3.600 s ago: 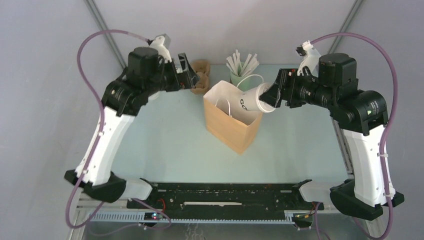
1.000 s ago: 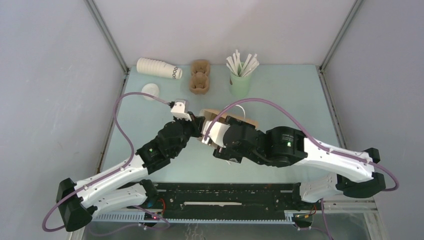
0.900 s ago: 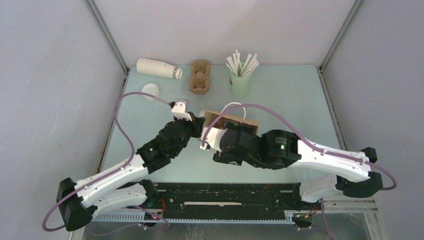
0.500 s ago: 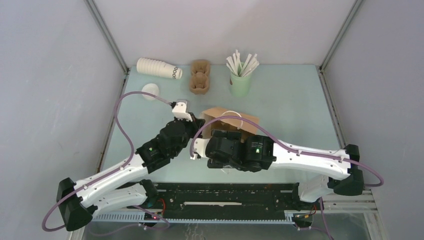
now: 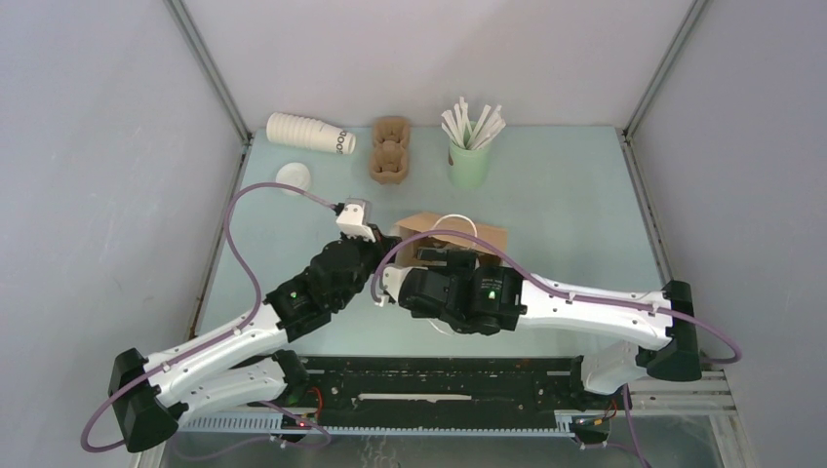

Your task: Pack the takeout coffee

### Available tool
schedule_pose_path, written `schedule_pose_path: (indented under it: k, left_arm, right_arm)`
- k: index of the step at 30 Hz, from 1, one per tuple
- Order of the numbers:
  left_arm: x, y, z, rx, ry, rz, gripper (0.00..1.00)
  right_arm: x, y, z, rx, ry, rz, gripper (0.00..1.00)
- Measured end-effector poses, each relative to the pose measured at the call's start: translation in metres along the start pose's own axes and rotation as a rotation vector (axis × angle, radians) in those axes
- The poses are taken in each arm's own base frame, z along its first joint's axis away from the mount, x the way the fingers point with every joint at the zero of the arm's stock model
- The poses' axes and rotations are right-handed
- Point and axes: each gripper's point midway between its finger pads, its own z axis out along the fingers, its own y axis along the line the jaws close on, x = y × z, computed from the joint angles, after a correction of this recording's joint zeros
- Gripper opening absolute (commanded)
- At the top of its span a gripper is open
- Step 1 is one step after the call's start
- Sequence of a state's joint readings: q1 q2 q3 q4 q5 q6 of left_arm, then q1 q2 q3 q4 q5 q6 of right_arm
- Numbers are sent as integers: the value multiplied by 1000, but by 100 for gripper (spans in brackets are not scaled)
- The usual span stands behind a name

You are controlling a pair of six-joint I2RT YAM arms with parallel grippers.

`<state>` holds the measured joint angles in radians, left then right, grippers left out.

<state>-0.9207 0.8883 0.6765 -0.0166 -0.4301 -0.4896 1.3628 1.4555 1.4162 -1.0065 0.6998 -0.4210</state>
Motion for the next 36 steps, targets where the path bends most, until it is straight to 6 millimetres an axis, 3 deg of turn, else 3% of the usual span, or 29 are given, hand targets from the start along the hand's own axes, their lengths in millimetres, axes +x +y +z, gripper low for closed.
schedule_pose_path:
  k: [11, 29, 36]
  left_arm:
    - [1, 1, 0, -6, 4, 3, 0]
    - [5, 12, -3, -46, 19, 27, 0]
    - [11, 2, -4, 1, 48, 29, 0]
  right_arm:
    - [12, 11, 37, -75, -5, -66, 52]
    - [39, -1, 56, -65, 101, -119, 49]
    - [40, 11, 64, -98, 75, -94, 48]
